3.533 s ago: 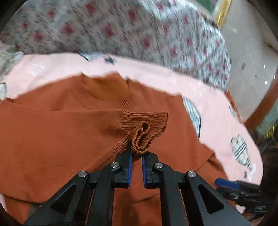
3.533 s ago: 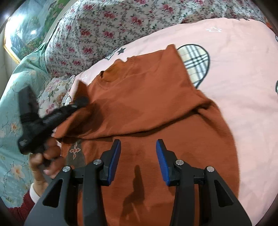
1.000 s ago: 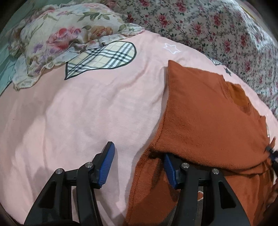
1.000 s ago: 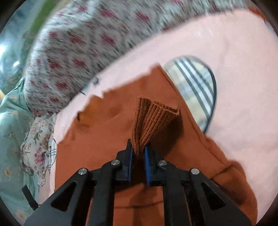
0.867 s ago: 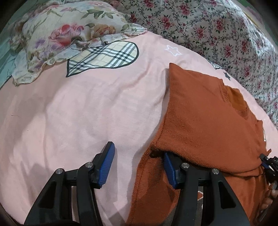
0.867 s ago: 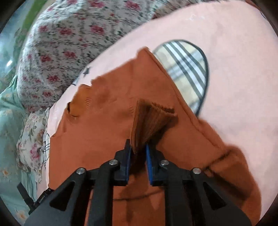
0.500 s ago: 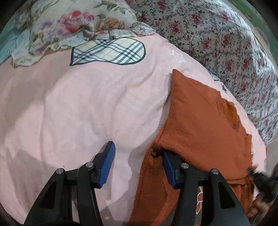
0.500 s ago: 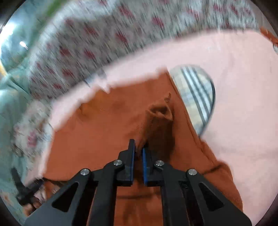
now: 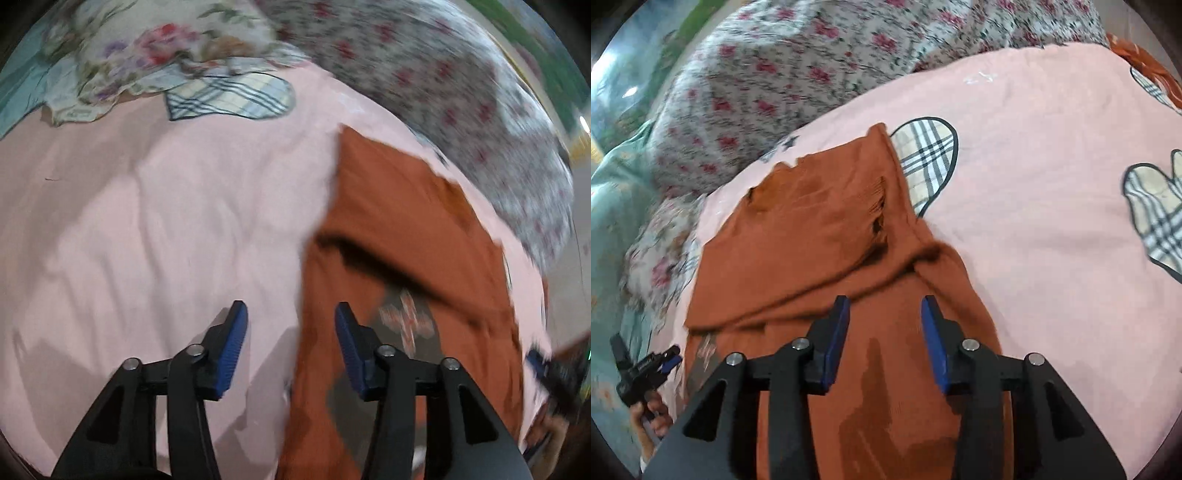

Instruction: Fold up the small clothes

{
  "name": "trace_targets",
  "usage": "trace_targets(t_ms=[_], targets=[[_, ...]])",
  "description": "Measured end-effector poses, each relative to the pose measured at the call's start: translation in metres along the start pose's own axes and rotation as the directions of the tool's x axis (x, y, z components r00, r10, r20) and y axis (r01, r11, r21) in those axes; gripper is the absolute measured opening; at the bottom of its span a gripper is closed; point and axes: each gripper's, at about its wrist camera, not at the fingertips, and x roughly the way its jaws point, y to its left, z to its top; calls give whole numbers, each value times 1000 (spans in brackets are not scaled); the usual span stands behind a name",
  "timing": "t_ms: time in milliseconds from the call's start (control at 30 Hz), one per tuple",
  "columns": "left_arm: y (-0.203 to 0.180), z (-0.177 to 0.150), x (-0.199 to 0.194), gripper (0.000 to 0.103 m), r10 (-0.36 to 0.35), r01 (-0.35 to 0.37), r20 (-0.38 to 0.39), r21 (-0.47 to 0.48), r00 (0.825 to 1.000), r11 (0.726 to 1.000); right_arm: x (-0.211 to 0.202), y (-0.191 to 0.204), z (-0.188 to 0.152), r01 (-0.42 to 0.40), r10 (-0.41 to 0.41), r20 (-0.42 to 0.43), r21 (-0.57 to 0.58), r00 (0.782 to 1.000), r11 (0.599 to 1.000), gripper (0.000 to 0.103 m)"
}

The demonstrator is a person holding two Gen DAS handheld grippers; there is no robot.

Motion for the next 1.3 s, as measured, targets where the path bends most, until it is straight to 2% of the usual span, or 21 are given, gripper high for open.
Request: trace_targets(t_ms=[167, 333, 533, 667, 767, 800, 833, 933, 1033, 1100, 1167, 1233, 1300], targets=[[-10, -52, -22, 64, -56, 68, -107, 108, 993, 992, -41, -11, -30, -75, 74, -27, -30, 997, 997, 42], [-7, -107, -44, 78, -77, 103, -182, 139, 980, 985, -78, -26, -68, -95, 91, -67, -62, 994, 994, 53], [-9, -154, -58, 79, -69, 112, -229, 184, 971, 977, -92, -43, -115, -124, 120, -152, -15, 981, 992, 53], [-13, -163, -59, 76, -60, 107, -218, 207, 974, 972, -89, -44, -133, -179, 178, -159, 8, 971, 984, 53], [-13, -164, -60, 47, -60, 108, -209, 226, 976, 968, -84, -41, -134, -225, 226, -155, 27, 962, 974, 48], [-14, -163, -59, 25, -65, 115, -210, 235, 976, 965, -82, -40, -136, -232, 233, -160, 30, 959, 972, 33], [-14, -162, -58, 10, -74, 126, -217, 237, 973, 963, -78, -40, -136, -235, 237, -172, 35, 956, 971, 18], [-14, -160, -67, 5, -79, 132, -200, 265, 977, 955, -88, -43, -137, -265, 269, -160, 45, 950, 963, 10], [-13, -157, -90, 4, -111, 152, -152, 297, 982, 943, -116, -53, -130, -309, 311, -101, 40, 945, 950, 9], [-6, -155, -95, 3, -117, 154, -138, 293, 983, 944, -128, -61, -126, -321, 324, -78, 43, 943, 946, 8], [3, -156, -88, 4, -110, 153, -162, 282, 981, 947, -125, -66, -126, -300, 302, -91, 44, 949, 953, 8], [10, -159, -77, 6, -123, 174, -205, 250, 971, 953, -113, -67, -132, -299, 303, -122, 49, 945, 953, 9], [17, -163, -69, 12, -127, 184, -246, 224, 961, 957, -104, -70, -136, -268, 274, -144, 64, 951, 961, 13]])
